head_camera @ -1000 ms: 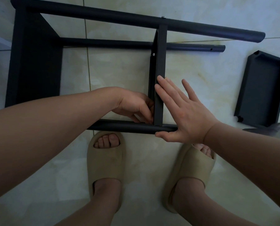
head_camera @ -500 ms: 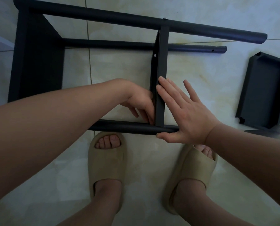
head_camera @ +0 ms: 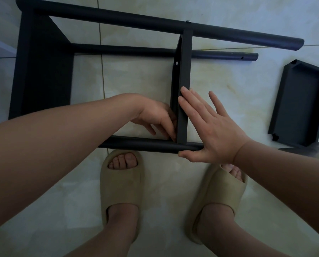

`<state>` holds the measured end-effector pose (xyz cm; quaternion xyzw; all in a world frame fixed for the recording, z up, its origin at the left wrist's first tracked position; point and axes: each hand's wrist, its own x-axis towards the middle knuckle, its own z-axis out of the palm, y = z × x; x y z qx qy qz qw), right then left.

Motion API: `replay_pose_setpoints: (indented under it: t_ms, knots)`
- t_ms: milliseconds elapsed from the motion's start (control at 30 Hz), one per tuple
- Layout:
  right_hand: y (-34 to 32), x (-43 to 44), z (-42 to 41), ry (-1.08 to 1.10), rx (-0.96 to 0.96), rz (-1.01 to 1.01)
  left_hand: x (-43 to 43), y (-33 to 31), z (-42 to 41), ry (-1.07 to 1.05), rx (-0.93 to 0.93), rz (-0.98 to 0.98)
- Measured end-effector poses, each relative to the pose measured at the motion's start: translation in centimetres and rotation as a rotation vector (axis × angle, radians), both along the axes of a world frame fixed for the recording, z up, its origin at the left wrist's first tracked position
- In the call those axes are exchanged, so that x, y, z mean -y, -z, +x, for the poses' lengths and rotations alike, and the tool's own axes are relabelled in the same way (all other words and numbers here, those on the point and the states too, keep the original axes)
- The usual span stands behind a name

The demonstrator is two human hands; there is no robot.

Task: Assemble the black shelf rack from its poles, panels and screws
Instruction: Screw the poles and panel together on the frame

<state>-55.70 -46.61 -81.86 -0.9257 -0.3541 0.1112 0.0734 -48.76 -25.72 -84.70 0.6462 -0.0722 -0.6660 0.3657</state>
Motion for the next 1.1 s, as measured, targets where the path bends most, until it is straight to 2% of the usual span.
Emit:
replay_pose_setpoints:
  t_ms: [300, 533, 700, 833, 1100]
  knots:
    - [0.16, -0.06, -0.02, 0.003, 0.013, 0.020, 0.50, -0.02, -0.05, 0.073, -0.036, 0.034]
    - [0.06, -0.03, 0.02, 0.004, 0.006, 0.012, 0.49, -0.11, 0.27, 0.020, -0.066, -0.038]
    - [0.02, -0.03, 0.06, 0.003, 0.002, 0.011, 0.38, 0.07, 0.24, -0.039, -0.018, -0.023]
    - [0.04, -0.01, 0.05, 0.002, 0.004, 0.004, 0.38, 0.05, 0.31, 0.013, -0.028, 0.004]
    - [0.03, -0.04, 0.05, 0.008, -0.004, 0.002, 0.68, 0.75, -0.12, -0.020, -0.126, -0.061]
